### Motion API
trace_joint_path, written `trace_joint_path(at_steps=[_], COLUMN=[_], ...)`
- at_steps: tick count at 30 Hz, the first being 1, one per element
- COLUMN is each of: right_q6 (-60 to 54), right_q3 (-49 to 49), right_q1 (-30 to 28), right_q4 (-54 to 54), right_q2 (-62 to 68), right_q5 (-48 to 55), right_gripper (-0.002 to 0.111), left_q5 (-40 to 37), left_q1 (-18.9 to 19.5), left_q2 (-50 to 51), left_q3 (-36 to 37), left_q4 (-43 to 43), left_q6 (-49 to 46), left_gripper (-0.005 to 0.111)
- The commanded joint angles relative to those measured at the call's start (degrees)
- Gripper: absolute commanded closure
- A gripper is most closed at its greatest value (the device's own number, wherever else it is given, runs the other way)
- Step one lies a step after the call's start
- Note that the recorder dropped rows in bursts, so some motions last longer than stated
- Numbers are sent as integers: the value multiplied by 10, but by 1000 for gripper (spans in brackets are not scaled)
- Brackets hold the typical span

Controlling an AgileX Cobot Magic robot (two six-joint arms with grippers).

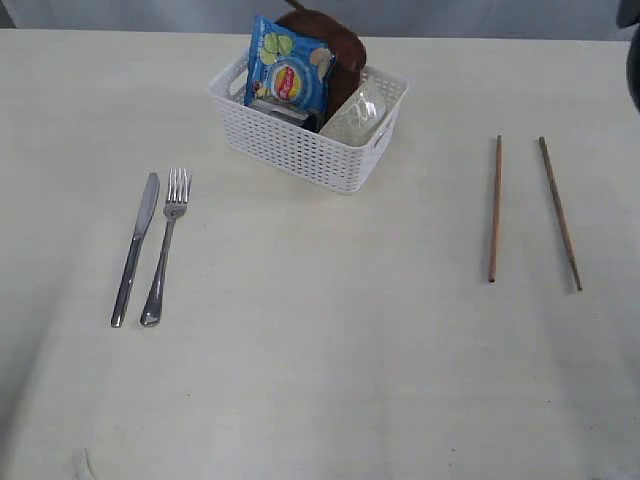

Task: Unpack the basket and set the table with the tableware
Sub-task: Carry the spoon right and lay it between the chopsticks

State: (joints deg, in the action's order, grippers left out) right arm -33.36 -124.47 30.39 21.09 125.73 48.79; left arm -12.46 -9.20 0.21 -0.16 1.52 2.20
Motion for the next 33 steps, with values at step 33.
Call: trace_joint_path(at_steps=[33], right_q6=[287], right_q3=[364], right_q1=[-302], right_q4=[-72], right_q2=[-56], right_q5=[4], right_gripper=[109], left_q5=[4], left_q1=[-1], left_q2=[-2], left_q3=[2], left_q4=[3], left_q6=[0], left_gripper=[107])
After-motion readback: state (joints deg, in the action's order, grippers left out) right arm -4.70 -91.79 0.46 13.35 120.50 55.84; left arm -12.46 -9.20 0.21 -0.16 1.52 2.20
